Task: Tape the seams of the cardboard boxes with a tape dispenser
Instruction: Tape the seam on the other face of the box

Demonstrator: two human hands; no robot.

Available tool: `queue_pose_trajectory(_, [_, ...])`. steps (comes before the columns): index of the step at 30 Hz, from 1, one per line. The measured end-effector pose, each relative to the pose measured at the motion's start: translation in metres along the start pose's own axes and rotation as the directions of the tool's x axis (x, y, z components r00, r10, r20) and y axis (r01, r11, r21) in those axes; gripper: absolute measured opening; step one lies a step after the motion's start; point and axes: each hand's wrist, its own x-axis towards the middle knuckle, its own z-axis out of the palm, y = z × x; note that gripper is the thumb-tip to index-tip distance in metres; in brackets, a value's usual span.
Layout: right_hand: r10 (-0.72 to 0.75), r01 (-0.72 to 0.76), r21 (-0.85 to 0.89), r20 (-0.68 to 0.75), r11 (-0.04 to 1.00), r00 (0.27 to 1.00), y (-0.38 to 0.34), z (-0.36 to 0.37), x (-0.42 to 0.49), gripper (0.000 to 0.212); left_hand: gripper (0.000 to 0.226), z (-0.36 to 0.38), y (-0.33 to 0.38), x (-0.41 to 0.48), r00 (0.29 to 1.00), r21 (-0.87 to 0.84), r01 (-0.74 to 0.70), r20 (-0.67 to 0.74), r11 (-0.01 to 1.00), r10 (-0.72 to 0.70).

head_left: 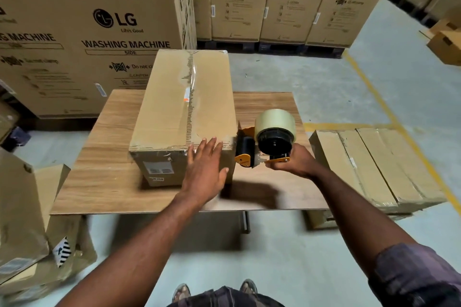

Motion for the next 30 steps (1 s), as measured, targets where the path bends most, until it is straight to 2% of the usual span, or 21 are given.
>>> queue_pose_trajectory(7, [0.017,-0.017,0.054,-0.015,0.998,1.0,0.011,0.004,-0.002,0.024,0.077,0.006,0.022,0.013,0.986,0.013,-0.159,0.042,0.987,0.158])
queue_pose_trajectory(14, [0.057,-0.056,0.099,-0.01,0.994,0.998,0.021,0.002,-0.014,0.022,0.075,0.009,0.007,0.014,0.989,-0.14,-0.132,0.049,0.981,0.14])
queue_pose_trajectory(20, [0.102,-0.102,0.013,0.044,0.995,0.994,0.034,-0.001,-0.009,0.016,0.074,0.01,0.007,0.012,0.992,-0.19,-0.113,0.036,0.975,0.121])
queue_pose_trajectory(25, [0.121,-0.114,-0.077,0.097,0.991,0.988,0.029,0.005,0.014,0.024,0.071,0.011,0.01,0.013,0.993,-0.201,-0.115,0.0,0.973,0.118])
queue_pose_trajectory(30, [0.111,-0.109,-0.022,0.137,0.994,0.984,0.028,0.009,0.019,0.023,0.073,0.013,0.014,0.013,0.996,-0.197,-0.088,-0.014,0.976,0.087])
